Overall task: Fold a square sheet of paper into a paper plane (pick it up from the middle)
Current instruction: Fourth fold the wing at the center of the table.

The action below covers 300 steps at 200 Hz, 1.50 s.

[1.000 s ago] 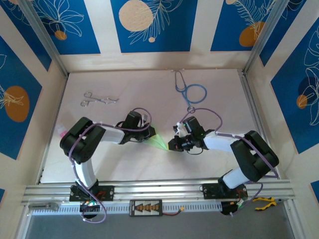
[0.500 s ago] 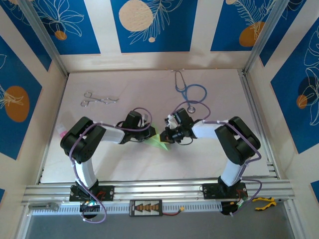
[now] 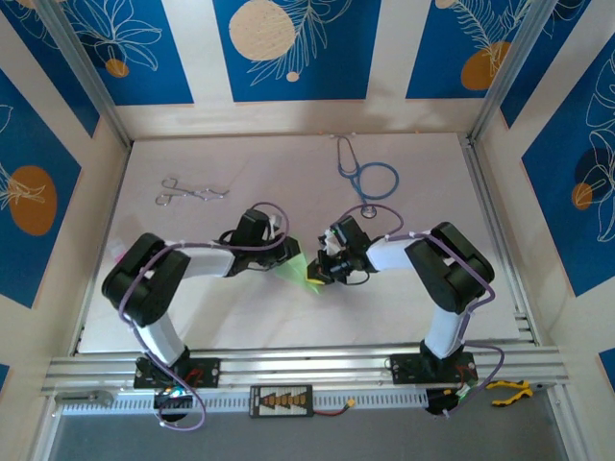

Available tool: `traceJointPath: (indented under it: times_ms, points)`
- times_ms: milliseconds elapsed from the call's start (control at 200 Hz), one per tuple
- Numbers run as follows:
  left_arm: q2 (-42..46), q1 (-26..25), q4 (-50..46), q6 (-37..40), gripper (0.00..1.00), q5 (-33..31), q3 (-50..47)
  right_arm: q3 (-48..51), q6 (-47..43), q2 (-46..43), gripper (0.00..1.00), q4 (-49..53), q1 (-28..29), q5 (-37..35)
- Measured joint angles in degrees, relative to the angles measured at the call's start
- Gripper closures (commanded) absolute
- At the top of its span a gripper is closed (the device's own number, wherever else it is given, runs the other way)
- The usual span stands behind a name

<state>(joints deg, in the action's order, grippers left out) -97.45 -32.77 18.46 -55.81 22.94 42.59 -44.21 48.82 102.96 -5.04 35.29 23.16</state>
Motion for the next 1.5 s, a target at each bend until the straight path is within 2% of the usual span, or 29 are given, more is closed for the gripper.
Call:
traceJointPath:
  times_ms: [130,285,585,820,1146,1501]
  points:
    - [4.4,0.0,-4.4,-1.1,0.85,-4.2,0.0,0.2,3.8,-0.1,1.0,-1.0,0.4,-0.7]
    - [5.0,0.0,-7.4,-1.1,0.88,-5.0,0.0,0.2,7.0,-0.2,1.0,-1.4,0.8,-1.6]
    - [-1.2,0.0,-5.9,-1.1,0.9,-1.0,2.2,0.1,8.8,-0.3,1.0,-1.7,1.2,-2.5]
    - [-5.1,0.4,-5.7,-1.0,0.94,-1.6,3.8,0.1,8.8,-0.3,1.0,-1.7,1.4,-2.9]
    - [-7.8,5.2,-4.2,0.4,0.94,2.6,4.3,0.1,8.8,-0.2,1.0,-3.2,2.8,-4.8]
    - [-11.6,11.8,-7.5,3.9,0.94,4.1,10.5,-0.4,8.7,0.3,1.0,-3.3,2.9,-4.9]
